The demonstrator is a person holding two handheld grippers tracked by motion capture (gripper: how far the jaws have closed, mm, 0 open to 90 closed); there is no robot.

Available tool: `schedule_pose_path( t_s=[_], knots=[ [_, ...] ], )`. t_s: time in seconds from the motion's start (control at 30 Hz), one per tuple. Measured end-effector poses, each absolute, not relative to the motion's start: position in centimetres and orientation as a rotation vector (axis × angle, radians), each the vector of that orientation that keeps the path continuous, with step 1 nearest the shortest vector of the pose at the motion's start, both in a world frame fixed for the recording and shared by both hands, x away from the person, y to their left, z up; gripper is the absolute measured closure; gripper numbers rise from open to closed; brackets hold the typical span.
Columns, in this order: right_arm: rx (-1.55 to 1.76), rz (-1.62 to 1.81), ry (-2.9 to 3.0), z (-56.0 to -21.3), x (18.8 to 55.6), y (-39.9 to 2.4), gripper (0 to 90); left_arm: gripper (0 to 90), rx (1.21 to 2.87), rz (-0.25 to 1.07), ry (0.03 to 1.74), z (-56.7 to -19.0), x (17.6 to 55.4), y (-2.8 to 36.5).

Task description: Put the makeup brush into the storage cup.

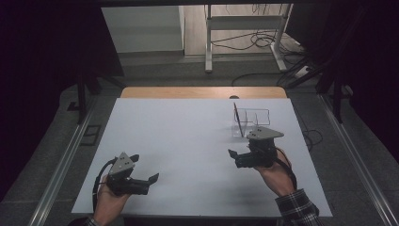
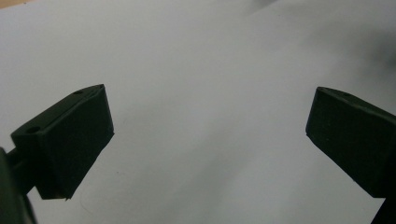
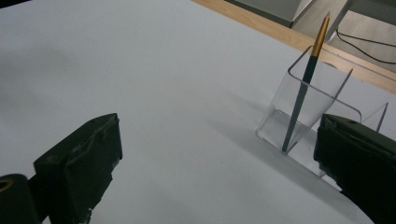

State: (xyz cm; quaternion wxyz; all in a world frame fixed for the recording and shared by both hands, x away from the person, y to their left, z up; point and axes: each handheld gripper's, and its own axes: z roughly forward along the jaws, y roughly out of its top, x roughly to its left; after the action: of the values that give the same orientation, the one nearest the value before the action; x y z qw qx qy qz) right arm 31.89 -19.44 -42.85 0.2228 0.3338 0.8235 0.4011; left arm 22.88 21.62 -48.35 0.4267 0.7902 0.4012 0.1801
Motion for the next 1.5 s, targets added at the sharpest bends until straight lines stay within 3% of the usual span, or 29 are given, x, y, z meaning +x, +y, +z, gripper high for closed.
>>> schedule_pose_path(
  t_s=[1.5],
  knots=[
    [1.020,1.122,2.166,-43.9,26.9,-24.1,0.0,1.4,1.944,0.469,1.026,-48.2,22.2,23.0]
  ],
)
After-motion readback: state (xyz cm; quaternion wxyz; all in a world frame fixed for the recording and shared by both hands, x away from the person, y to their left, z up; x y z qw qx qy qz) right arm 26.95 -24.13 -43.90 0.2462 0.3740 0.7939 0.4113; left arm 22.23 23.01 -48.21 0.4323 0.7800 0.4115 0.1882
